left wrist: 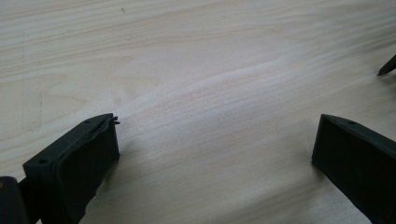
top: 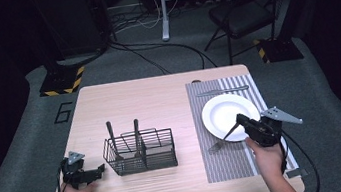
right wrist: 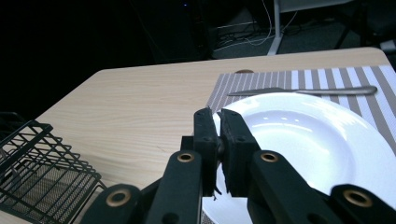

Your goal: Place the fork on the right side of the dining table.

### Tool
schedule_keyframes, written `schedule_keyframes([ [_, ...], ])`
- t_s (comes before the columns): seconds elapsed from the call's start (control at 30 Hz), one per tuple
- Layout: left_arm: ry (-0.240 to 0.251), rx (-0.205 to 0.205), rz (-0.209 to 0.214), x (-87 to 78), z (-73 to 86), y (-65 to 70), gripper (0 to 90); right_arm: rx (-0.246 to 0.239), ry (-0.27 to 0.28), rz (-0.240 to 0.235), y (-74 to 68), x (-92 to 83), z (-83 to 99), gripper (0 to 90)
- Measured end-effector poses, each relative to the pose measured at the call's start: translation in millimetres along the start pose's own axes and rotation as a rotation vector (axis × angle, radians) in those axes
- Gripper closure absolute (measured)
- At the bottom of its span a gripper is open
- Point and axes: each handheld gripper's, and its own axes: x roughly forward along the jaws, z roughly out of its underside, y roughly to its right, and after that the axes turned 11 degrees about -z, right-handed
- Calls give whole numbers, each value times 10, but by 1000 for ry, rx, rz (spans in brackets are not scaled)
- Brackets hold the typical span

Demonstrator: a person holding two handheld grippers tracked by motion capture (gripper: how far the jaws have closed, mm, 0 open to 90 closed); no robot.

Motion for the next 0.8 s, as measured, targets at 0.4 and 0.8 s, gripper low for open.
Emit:
schedule_keyframes([
  [0.4,0,-1,0,0,0,0,1,140,21,28,313,-107,159,845],
  [0.8,0,0,0,0,0,0,1,208,16,67,517,-177,328,825],
])
